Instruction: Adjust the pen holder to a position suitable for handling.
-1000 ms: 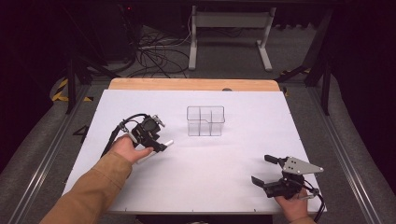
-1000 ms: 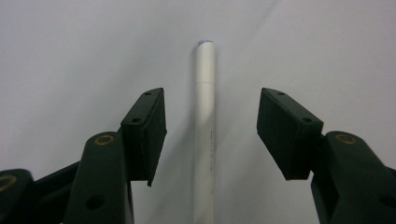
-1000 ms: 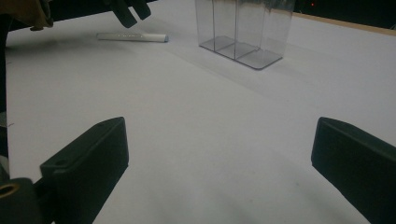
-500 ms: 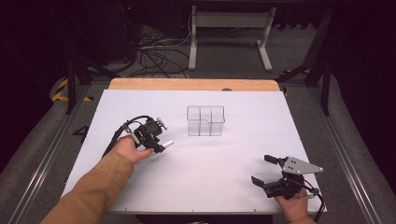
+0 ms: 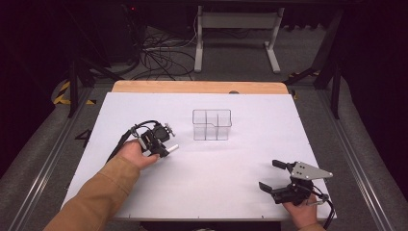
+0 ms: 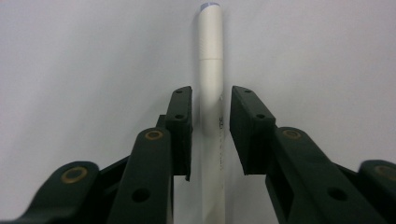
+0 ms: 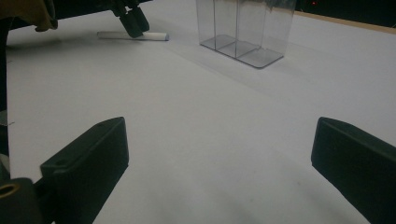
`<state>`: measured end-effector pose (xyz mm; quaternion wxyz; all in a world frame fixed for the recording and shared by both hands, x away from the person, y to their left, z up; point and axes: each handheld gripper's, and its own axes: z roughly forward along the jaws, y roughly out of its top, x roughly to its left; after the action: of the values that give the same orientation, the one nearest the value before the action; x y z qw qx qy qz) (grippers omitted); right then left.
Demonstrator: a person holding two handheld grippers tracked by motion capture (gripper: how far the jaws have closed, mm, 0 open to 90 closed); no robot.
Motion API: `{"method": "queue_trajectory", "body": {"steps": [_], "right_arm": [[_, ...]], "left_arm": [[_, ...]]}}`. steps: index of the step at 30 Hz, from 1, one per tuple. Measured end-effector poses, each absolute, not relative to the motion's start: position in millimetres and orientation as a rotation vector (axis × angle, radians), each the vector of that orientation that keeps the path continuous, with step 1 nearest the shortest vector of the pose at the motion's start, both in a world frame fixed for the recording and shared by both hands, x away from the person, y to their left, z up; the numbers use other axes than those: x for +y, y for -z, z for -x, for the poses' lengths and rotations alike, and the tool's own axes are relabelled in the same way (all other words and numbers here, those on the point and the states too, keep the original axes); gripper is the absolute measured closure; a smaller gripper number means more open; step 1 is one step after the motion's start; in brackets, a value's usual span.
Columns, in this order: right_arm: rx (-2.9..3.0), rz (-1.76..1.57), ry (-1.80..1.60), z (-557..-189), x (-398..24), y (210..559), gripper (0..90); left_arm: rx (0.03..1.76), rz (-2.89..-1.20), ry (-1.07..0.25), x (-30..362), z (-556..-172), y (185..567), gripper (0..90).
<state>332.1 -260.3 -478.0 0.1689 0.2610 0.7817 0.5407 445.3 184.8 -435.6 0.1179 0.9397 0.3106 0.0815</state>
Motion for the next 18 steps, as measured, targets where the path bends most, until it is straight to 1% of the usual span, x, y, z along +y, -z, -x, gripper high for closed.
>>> {"method": "queue_trajectory", "body": {"steps": [11, 18], "right_arm": [[2.223, -0.741, -1.536, -332.1, -260.3, 478.1, 4.6], [2.222, -0.739, -1.535, -332.2, -260.2, 478.1, 4.7]], "left_arm": [[0.937, -2.769, -0.205, 182.9, -449.2, 440.6, 77.5], [0.946, -2.770, -0.210, 182.2, -448.7, 440.3, 78.2]]}}
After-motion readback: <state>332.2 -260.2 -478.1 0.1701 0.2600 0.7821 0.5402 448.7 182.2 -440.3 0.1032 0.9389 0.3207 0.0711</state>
